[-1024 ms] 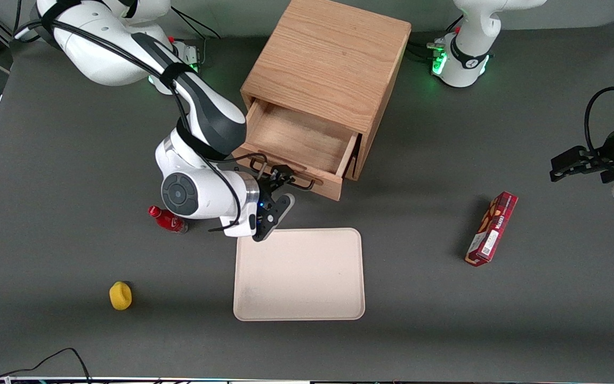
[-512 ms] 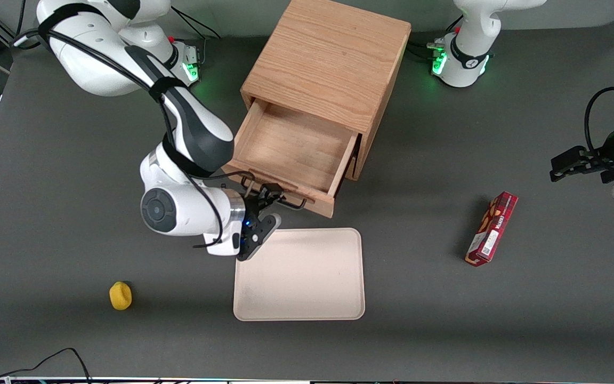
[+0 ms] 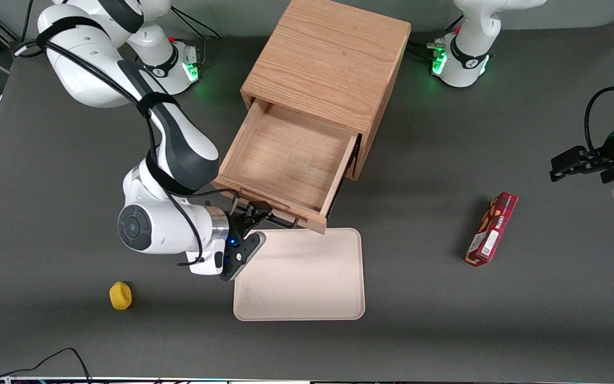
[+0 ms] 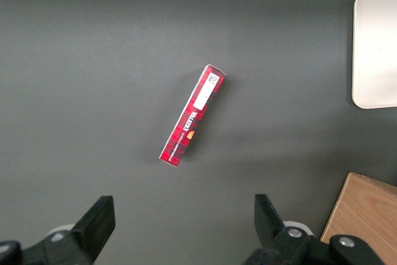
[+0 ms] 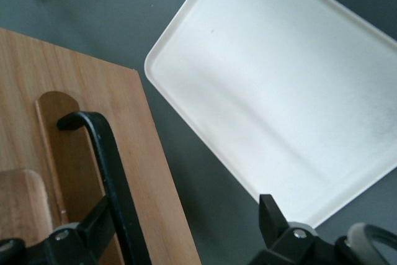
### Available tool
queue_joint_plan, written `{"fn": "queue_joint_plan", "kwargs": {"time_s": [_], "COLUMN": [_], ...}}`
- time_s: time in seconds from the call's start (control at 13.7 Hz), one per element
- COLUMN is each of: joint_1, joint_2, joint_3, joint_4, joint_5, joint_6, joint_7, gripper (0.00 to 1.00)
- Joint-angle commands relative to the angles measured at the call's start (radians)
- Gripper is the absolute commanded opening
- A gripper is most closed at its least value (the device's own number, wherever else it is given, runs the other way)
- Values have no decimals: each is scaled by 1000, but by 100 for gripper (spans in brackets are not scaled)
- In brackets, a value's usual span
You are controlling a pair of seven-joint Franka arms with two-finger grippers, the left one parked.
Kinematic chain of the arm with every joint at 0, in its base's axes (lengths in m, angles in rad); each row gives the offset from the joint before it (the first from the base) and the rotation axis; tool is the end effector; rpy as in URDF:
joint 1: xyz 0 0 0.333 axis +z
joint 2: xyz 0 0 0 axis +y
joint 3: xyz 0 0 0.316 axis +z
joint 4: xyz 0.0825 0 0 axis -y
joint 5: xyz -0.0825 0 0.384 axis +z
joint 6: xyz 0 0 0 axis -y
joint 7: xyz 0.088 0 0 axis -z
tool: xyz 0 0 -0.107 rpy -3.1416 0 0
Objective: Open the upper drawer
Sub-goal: 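Pull the handle with the right gripper, sliding the upper drawer out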
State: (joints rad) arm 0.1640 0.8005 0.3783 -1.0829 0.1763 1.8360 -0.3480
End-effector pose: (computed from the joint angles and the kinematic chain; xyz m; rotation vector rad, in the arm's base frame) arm 0.6857 0.3213 0.3745 -2.5233 -0.9724 0.0493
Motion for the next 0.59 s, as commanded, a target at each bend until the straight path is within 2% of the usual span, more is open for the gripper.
{"fn": "queue_joint_plan", "kwargs": {"time_s": [0.0,0.22,0.51], "joint_1": [9,9,5], "joint_2": [36,11,-255], "joint_3": [-29,-26,-30], "joint_4": [102,146,115], "joint_5": [-11,-11,-17], "joint_6": [-59,-157,-275], "joint_7": [-71,-69,-54], "gripper": [100,100,100]}}
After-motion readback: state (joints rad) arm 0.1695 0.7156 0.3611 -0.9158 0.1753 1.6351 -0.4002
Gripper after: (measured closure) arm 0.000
